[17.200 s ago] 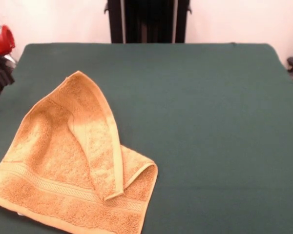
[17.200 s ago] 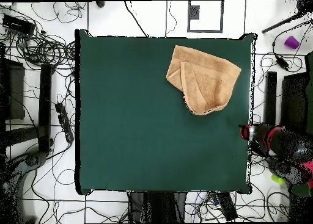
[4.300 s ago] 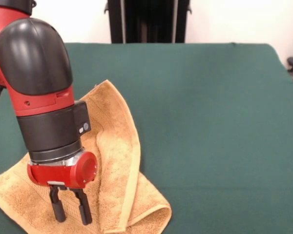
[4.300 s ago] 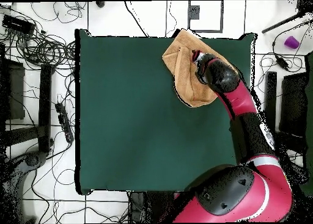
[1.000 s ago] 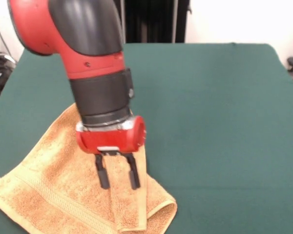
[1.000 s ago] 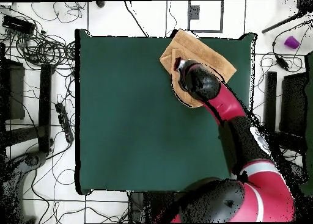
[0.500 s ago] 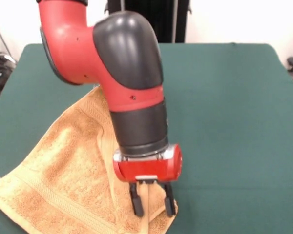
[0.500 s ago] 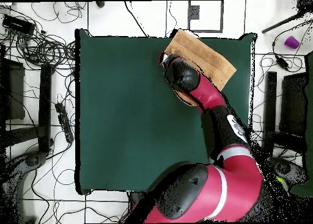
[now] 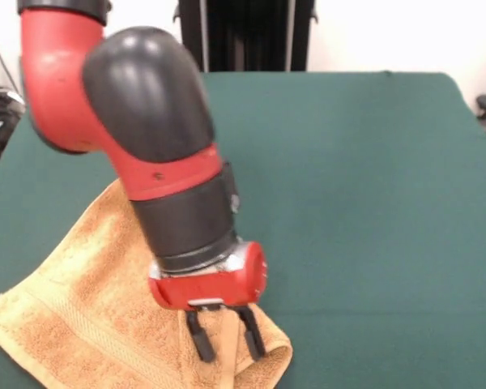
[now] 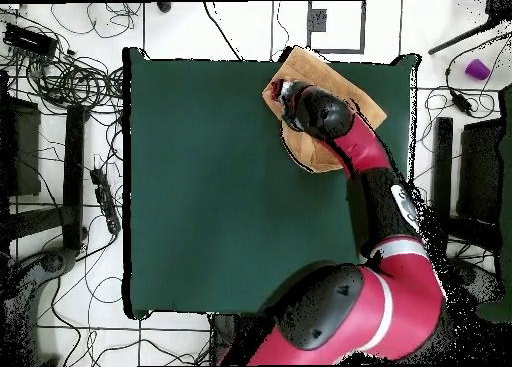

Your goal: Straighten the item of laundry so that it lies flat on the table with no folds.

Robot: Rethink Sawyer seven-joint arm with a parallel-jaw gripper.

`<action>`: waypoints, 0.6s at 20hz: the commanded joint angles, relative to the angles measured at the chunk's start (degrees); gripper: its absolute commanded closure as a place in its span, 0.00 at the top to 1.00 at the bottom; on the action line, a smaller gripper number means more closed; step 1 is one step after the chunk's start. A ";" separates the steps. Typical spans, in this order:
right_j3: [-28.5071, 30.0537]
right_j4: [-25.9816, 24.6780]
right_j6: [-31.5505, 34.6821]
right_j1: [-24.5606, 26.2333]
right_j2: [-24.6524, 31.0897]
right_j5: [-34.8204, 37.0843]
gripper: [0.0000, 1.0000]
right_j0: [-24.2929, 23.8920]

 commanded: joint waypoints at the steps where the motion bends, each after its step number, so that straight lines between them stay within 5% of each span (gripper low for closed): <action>1: -1.27 0.62 4.71 -2.15 2.31 13.61 1.00 -2.33; 6: 0.09 0.16 6.48 -2.35 3.05 9.60 1.00 -2.42; 12: -6.99 -0.13 7.56 4.90 2.73 3.52 1.00 -0.32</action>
